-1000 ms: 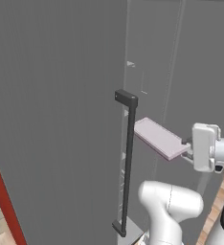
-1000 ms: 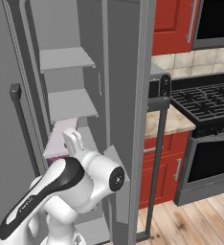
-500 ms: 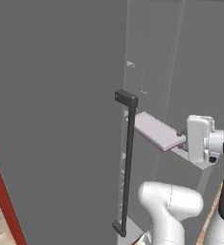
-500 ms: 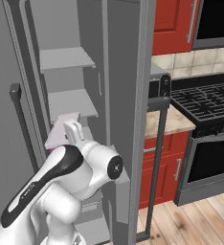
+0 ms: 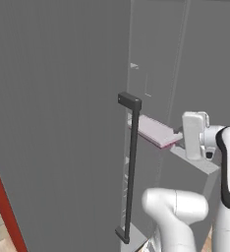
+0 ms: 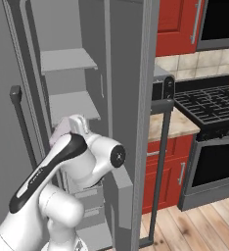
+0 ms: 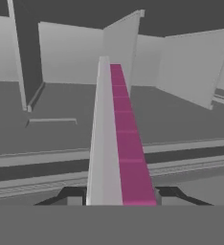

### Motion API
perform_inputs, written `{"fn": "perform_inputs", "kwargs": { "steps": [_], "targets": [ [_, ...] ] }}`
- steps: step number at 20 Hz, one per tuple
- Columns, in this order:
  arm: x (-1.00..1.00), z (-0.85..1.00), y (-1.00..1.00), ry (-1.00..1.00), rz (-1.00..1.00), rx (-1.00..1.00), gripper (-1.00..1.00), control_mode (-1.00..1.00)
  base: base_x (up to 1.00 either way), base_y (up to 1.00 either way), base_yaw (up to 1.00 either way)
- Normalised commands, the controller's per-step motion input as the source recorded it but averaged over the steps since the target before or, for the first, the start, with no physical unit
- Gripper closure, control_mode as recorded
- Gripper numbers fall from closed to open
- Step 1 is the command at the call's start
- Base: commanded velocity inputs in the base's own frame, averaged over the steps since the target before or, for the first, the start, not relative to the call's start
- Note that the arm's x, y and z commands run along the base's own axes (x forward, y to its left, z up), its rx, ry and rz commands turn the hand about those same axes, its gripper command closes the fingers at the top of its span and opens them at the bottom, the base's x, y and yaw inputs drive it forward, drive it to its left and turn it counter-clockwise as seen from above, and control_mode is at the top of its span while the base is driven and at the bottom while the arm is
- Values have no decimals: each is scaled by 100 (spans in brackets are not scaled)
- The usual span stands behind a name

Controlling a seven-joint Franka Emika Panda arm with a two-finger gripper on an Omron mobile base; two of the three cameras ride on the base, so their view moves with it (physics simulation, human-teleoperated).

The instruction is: The ice cube tray has been filled with water. Take the tray and place it in the freezer to make ice. Close the freezer door after placing the tray.

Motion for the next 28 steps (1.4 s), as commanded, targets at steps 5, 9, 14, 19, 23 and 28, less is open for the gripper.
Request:
{"fn": "perform_inputs", "kwargs": {
  "steps": [5,9,14,19,23,28],
  "targets": [
    [36,0,14,0,0,0,100,-100,0,0,0],
    [36,0,13,0,0,0,100,-100,0,0,0],
    [41,0,11,0,0,0,100,-100,0,0,0],
    [40,0,9,0,0,0,100,-100,0,0,0],
    [43,0,9,0,0,0,100,-100,0,0,0],
    [47,0,7,0,0,0,100,-100,0,0,0]
  ]
}}
